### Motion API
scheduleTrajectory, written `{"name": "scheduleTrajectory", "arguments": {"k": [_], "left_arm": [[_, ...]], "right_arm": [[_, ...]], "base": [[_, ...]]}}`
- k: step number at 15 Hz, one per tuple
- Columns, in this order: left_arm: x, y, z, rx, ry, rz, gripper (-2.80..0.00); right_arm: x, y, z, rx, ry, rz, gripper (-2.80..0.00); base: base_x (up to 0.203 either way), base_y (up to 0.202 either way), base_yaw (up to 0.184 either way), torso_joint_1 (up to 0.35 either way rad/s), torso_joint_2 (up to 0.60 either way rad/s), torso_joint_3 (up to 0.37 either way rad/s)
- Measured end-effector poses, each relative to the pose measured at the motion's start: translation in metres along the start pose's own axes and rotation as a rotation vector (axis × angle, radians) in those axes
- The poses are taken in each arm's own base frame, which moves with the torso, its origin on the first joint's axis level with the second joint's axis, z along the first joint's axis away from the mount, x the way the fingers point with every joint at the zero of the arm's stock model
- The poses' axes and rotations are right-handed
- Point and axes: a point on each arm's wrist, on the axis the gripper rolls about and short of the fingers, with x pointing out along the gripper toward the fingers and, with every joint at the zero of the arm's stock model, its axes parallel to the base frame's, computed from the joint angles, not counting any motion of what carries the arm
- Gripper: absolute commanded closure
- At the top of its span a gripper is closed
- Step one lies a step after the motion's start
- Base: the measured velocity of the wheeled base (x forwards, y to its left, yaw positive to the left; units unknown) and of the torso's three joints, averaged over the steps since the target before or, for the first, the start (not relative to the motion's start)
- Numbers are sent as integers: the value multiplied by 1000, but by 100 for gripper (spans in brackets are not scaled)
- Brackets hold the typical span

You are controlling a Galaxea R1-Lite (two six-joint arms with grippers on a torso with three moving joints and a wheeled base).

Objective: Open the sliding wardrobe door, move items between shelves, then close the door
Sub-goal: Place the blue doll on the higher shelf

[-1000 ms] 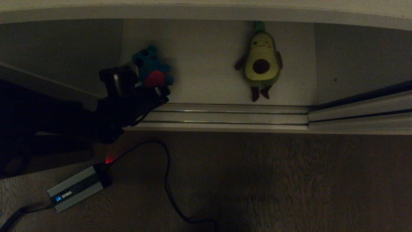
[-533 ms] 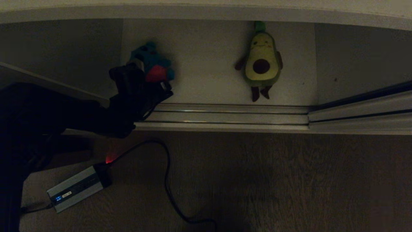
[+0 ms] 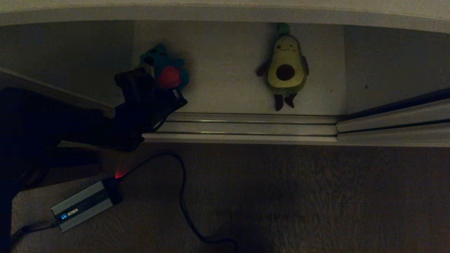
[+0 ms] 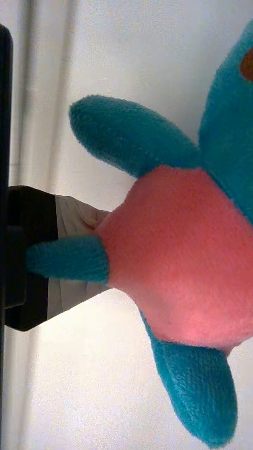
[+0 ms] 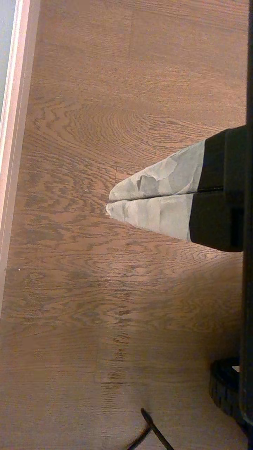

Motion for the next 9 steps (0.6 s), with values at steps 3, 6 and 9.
{"name": "scheduleTrajectory", "arguments": {"k": [3, 6, 9], "left_arm": [[-33, -7, -9, 13, 105, -35, 0], [-75, -20, -8, 29, 179, -77, 0], [-121, -28, -10, 54, 289, -90, 0]], "right_arm": [[0, 0, 0, 0, 0, 0, 0], [0, 0, 0, 0, 0, 0, 0], [0, 0, 0, 0, 0, 0, 0]], "base": [[0, 0, 0, 0, 0, 0], [0, 0, 0, 0, 0, 0], [0, 0, 0, 0, 0, 0]]}}
